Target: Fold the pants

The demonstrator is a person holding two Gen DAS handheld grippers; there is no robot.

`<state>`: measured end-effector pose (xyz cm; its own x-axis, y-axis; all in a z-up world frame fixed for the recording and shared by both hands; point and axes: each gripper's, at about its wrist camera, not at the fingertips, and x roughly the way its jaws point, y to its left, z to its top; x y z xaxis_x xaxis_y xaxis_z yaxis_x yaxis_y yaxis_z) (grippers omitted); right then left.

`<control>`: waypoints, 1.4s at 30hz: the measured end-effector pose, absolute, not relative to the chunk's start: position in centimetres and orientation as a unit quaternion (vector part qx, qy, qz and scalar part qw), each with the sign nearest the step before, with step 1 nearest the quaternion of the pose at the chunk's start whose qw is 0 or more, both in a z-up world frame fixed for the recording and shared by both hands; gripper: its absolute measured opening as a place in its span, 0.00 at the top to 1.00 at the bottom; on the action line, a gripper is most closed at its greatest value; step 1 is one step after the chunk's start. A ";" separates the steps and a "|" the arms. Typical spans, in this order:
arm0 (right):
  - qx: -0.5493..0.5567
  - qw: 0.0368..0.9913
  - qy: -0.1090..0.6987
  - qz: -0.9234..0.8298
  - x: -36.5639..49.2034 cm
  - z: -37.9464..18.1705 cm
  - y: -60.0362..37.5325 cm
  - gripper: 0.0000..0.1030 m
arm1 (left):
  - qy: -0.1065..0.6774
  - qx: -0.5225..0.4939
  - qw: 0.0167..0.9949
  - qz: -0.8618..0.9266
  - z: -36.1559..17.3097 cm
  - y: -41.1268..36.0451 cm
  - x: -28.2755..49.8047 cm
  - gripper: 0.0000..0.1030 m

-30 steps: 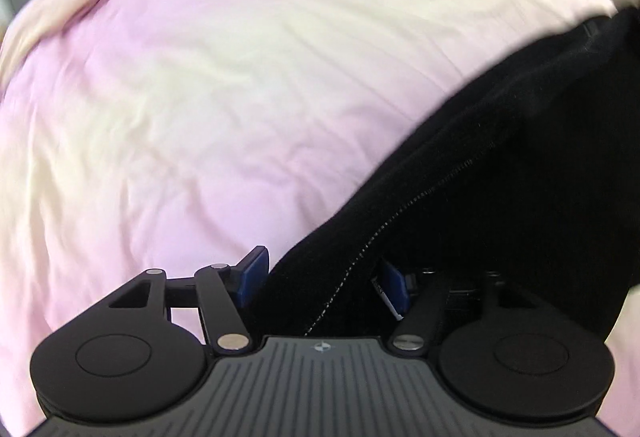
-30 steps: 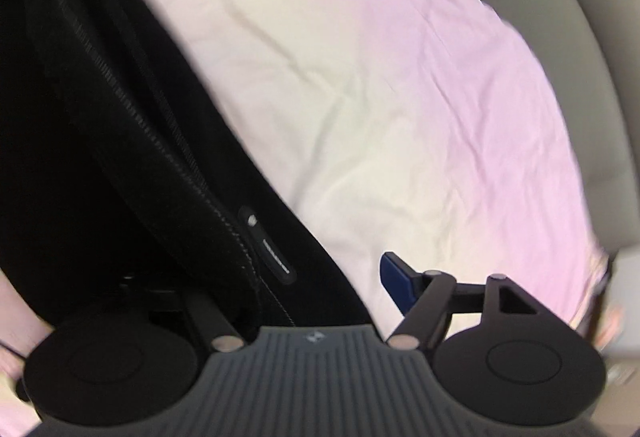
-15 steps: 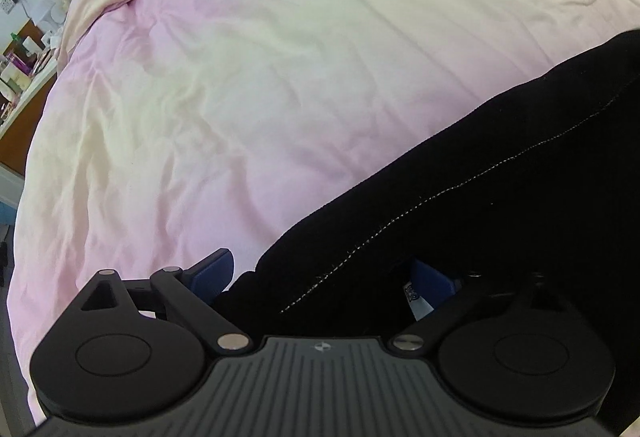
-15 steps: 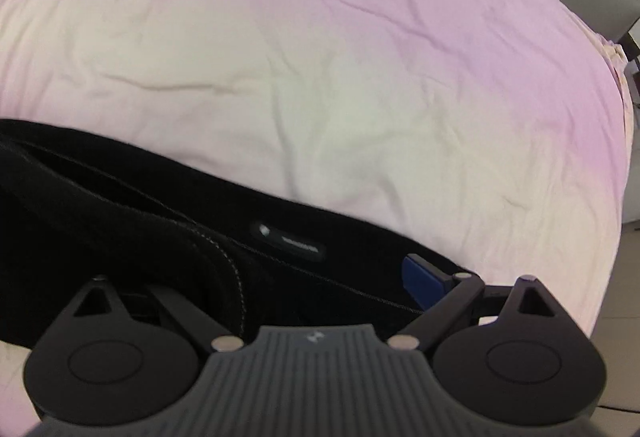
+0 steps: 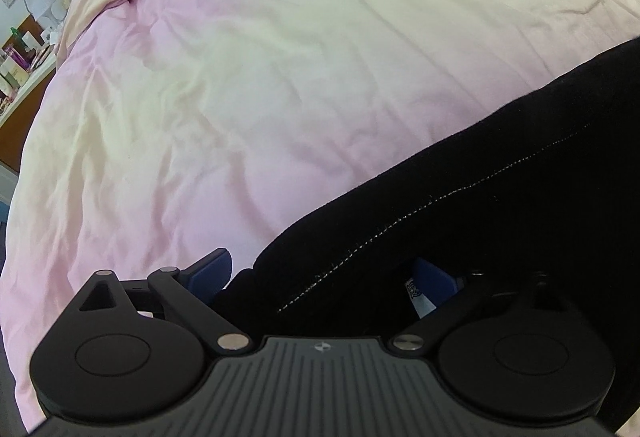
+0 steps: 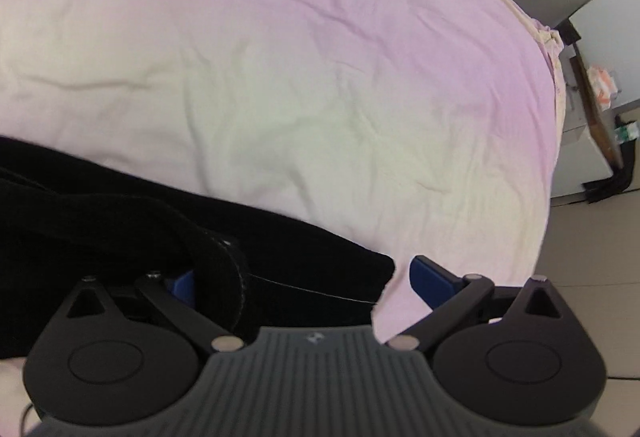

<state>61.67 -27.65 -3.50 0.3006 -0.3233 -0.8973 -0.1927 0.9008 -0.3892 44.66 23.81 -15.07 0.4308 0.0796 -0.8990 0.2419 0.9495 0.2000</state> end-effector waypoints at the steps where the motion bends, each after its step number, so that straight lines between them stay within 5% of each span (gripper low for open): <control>1: -0.213 0.779 0.588 -0.045 62.0 -3.7 -27.9 0.06 | 0.531 0.152 0.832 -0.050 -15.1 23.8 44.7 0.00; 3: -0.148 0.801 0.577 -0.055 62.3 -3.5 -29.1 0.06 | 0.530 0.150 0.833 -0.051 -15.3 23.9 44.6 0.00; 7: 0.156 0.813 0.556 -0.073 62.2 -4.7 -37.0 0.06 | 0.527 0.146 0.836 -0.052 -15.4 24.2 44.5 0.00; 12: -0.070 0.775 0.628 -0.027 61.4 -6.4 -35.9 0.06 | 0.524 0.152 0.836 -0.053 -15.3 24.1 44.5 0.00; 18: -0.068 0.817 0.572 -0.004 59.1 -4.2 -36.7 0.06 | 0.526 0.152 0.835 -0.049 -15.5 24.1 44.8 0.00; 22: 0.028 0.827 0.556 0.074 56.5 -3.8 -36.8 0.05 | 0.524 0.162 0.835 -0.047 -15.4 24.0 44.7 0.00; 30: -0.144 0.856 0.490 0.075 47.0 -6.6 -28.9 0.12 | 0.520 0.163 0.838 -0.044 -15.5 23.8 44.7 0.00; 38: -0.168 0.907 0.382 0.058 40.3 -11.8 -20.9 0.12 | 0.522 0.168 0.835 -0.035 -15.4 23.7 44.7 0.00; 39: -0.172 0.907 0.382 0.039 40.9 -12.6 -20.6 0.17 | 0.522 0.169 0.835 -0.033 -15.4 23.6 44.7 0.00; 40: -0.170 0.907 0.385 0.027 41.6 -13.5 -20.5 0.36 | 0.521 0.170 0.836 -0.032 -15.4 23.6 44.6 0.00; 41: -0.169 0.905 0.390 0.014 42.1 -14.1 -20.7 0.70 | 0.520 0.171 0.836 -0.031 -15.4 23.6 44.6 0.00; 42: -0.164 0.903 0.396 0.003 42.6 -14.5 -21.1 0.73 | 0.519 0.172 0.837 -0.031 -15.4 23.6 44.5 0.00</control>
<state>42.60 -21.11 -14.50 0.6861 -0.1244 -0.7168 -0.1359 0.9460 -0.2943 44.46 23.57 -15.40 0.4600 0.1270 -0.8788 0.2305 0.9387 0.2563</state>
